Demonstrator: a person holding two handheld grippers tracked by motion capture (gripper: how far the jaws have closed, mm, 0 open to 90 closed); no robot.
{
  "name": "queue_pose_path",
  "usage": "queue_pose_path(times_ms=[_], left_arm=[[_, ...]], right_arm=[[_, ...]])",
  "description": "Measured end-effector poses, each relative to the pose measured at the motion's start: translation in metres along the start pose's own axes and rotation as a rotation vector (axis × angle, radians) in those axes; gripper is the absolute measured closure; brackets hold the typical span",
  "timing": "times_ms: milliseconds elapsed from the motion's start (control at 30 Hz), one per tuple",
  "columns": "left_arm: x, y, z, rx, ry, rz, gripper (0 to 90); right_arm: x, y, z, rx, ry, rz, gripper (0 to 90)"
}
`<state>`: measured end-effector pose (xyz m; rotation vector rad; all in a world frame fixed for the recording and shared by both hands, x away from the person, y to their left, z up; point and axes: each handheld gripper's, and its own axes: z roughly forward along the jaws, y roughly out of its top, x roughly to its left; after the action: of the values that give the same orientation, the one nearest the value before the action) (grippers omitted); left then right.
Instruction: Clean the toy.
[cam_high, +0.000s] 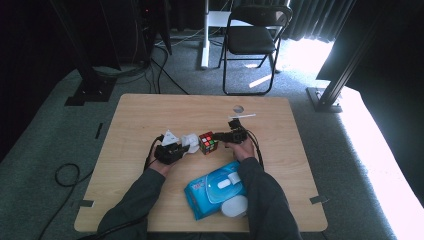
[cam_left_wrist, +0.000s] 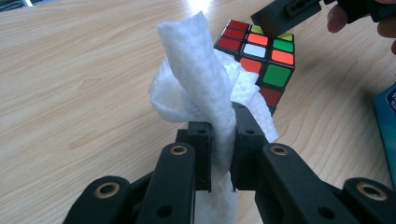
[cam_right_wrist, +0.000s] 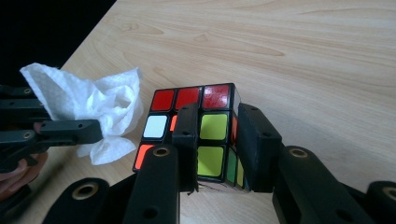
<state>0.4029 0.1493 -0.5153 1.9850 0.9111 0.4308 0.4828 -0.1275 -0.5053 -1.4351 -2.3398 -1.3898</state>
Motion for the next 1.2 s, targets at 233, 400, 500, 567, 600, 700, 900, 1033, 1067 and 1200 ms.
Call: queue_pose_path(times_ms=[233, 400, 500, 567, 600, 700, 900, 1033, 1067, 1200], left_arm=[[0.0, 0.0, -0.001, -0.001, 0.0, 0.002, 81.0], [0.0, 0.0, 0.0, 0.0, 0.0, 0.0, 81.0], [-0.001, 0.0, 0.001, -0.001, -0.001, -0.001, 81.0], [-0.001, 0.0, 0.001, 0.0, -0.002, 0.001, 81.0], [-0.001, 0.0, 0.001, -0.001, -0.002, 0.001, 81.0], [-0.001, 0.0, 0.001, -0.001, -0.001, 0.001, 80.9], [-0.001, 0.0, 0.001, 0.0, -0.002, 0.002, 80.7], [0.0, 0.0, 0.0, 0.003, 0.001, 0.004, 80.6], [0.001, 0.0, 0.0, 0.003, 0.001, 0.003, 80.6], [0.0, 0.001, 0.0, 0.004, 0.001, 0.006, 80.5]], right_arm=[[-0.009, -0.002, -0.002, -0.021, 0.034, 0.076, 70.3], [-0.016, -0.004, -0.006, -0.039, 0.049, 0.126, 71.0], [-0.017, -0.004, -0.007, -0.041, 0.048, 0.13, 71.4], [-0.019, -0.005, -0.009, -0.048, 0.043, 0.14, 71.8], [-0.02, -0.005, -0.01, -0.051, 0.04, 0.144, 72.0], [-0.023, -0.006, -0.012, -0.061, 0.028, 0.153, 72.3], [-0.022, -0.013, -0.009, -0.005, -0.073, 0.086, 82.3], [-0.02, -0.02, -0.01, -0.021, -0.083, 0.037, 69.4], [-0.017, -0.019, -0.012, -0.02, -0.115, -0.002, 64.8], [-0.001, -0.014, -0.023, -0.054, -0.16, -0.182, 50.3]])
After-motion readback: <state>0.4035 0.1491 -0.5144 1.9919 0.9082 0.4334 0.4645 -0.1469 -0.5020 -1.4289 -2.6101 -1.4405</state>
